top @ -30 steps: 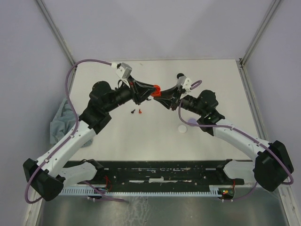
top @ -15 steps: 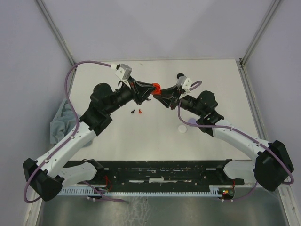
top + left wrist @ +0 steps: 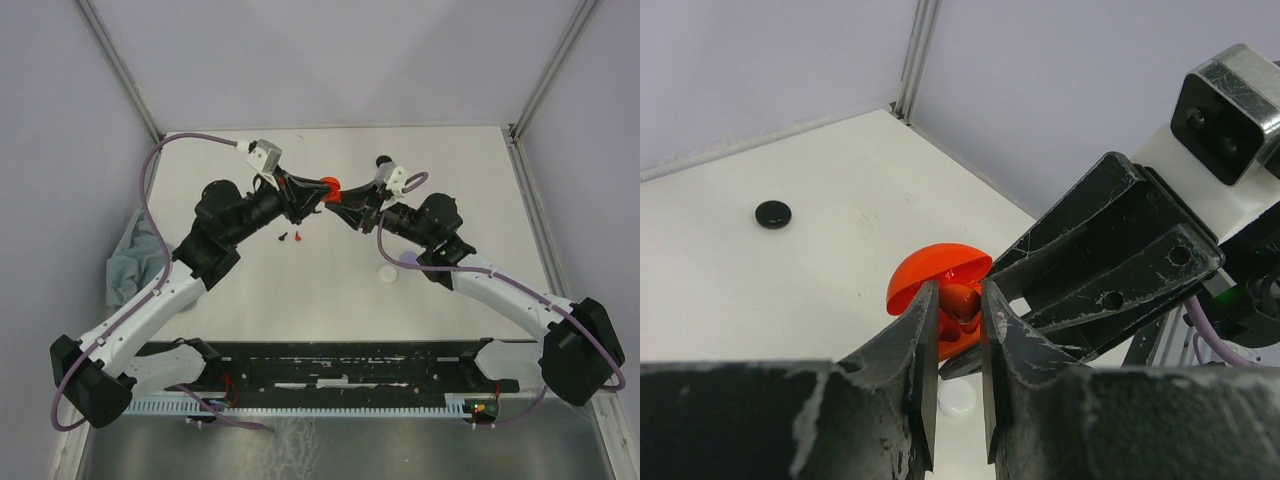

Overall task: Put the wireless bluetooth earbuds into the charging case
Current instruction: Place the earbud in the charging case.

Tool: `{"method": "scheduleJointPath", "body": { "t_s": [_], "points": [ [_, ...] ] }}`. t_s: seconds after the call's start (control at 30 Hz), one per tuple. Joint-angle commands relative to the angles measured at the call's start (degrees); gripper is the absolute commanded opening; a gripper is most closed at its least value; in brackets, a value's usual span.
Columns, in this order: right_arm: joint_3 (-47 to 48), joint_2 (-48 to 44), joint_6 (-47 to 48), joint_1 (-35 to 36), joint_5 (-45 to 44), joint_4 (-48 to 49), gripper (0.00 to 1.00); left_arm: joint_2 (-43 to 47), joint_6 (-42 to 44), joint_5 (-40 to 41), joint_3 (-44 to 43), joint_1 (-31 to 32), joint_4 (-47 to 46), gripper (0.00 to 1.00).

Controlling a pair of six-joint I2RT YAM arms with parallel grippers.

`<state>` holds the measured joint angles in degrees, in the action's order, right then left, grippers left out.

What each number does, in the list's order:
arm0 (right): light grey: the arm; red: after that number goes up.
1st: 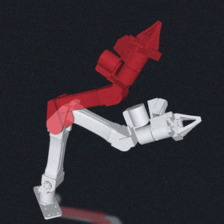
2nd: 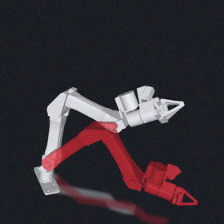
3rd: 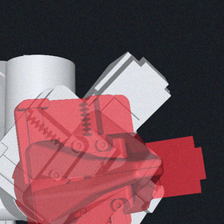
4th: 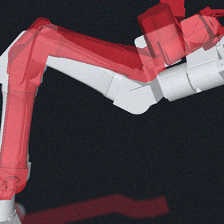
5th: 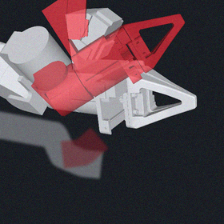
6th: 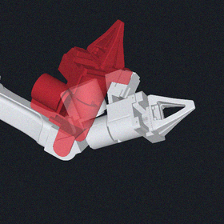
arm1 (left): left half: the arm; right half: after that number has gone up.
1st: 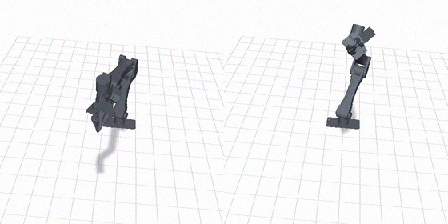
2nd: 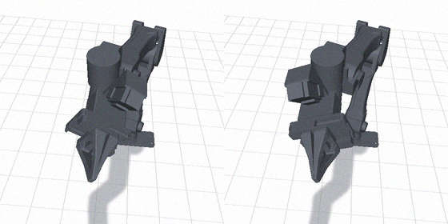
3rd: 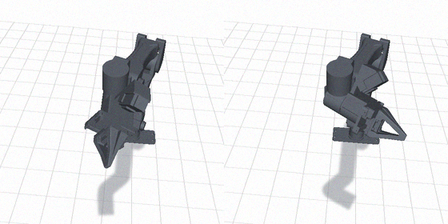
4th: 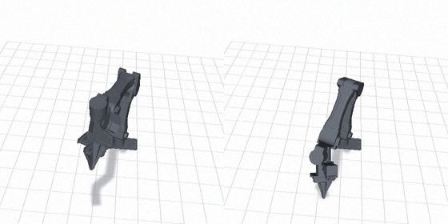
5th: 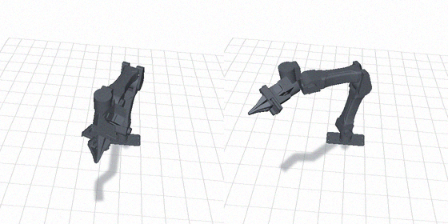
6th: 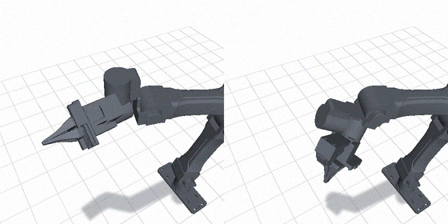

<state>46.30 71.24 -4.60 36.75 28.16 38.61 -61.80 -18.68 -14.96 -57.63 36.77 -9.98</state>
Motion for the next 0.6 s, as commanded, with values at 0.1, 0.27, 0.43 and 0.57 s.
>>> {"method": "scheduleJointPath", "body": {
  "t_s": [0.1, 0.27, 0.43, 0.57],
  "points": [
    [1.6, -1.3, 0.8, 0.3, -1.7, 3.1, 0.06, 1.8, 1.3, 1.7, 1.4, 0.4, -2.6, 0.17],
    [1.3, -1.3, 1.4, 0.3, -3.1, 3.0, 0.06, 2.8, 1.5, 3.3, 1.5, 0.9, -0.6, 0.22],
    [1.5, -0.7, 1.6, 0.3, -3.0, 2.6, 0.06, 3.0, 1.1, 3.4, 0.7, 1.2, 2.1, 0.30],
    [1.7, -0.2, 1.4, 0.4, -2.8, 2.6, 0.05, 2.6, 0.3, 3.2, -0.6, 1.2, 4.1, 0.35]
  ]
}}
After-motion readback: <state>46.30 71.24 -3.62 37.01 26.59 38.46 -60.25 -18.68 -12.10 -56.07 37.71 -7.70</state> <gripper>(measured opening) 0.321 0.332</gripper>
